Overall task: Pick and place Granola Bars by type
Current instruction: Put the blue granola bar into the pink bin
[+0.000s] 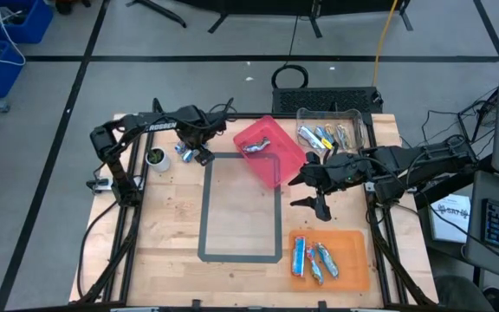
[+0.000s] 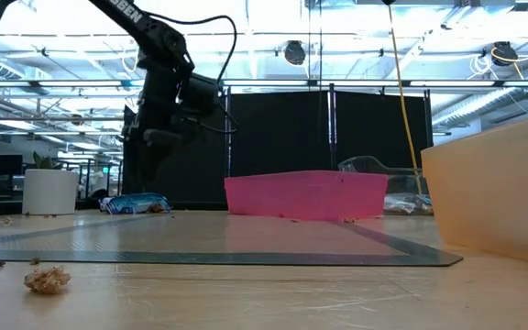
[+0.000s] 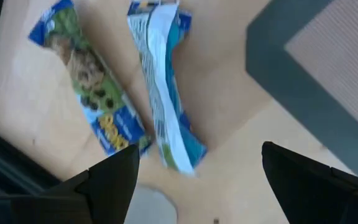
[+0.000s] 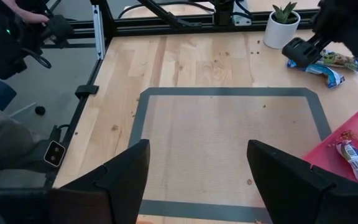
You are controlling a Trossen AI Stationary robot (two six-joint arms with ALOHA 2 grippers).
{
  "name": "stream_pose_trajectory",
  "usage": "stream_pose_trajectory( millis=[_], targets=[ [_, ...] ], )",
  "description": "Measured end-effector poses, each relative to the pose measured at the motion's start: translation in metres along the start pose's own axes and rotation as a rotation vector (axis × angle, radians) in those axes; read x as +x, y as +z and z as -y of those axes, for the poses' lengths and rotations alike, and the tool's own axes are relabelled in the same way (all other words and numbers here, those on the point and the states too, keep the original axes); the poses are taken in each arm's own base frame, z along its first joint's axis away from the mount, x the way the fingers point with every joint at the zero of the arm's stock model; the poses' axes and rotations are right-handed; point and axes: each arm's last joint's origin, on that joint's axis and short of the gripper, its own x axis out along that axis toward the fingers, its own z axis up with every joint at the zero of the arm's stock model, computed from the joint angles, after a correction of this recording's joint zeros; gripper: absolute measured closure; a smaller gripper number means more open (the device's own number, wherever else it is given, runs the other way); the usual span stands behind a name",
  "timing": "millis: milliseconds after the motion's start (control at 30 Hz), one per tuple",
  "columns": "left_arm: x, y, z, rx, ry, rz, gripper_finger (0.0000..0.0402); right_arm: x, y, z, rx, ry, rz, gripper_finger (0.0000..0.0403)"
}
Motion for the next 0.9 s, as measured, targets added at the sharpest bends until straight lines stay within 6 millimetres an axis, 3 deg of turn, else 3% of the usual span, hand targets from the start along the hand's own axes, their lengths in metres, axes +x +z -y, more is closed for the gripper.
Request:
stream_pose_trajectory(
  millis=[233, 667, 767, 900],
  targets=[
    [0.018, -0.004, 0.001, 0.016, 0.006, 0.002, 0.0062, 0.000, 0.000, 0.000, 0.005, 0.000, 0.000, 0.0140],
    [0.052, -0.011, -0.018, 0.058, -0.063, -0.002, 0.0063, 0.000, 0.003, -0.001, 0.009, 0.007, 0.035, 0.0140],
    [0.053, -0.011, -0.021, 0.059, -0.108, -0.004, 0.0082, 0.000, 0.007, -0.001, 0.010, 0.015, 0.076, 0.0140],
    [0.053, -0.011, -0.022, 0.050, -0.129, -0.004, 0.0142, 0.000, 0.009, -0.002, -0.009, 0.015, 0.091, 0.0140]
  ],
)
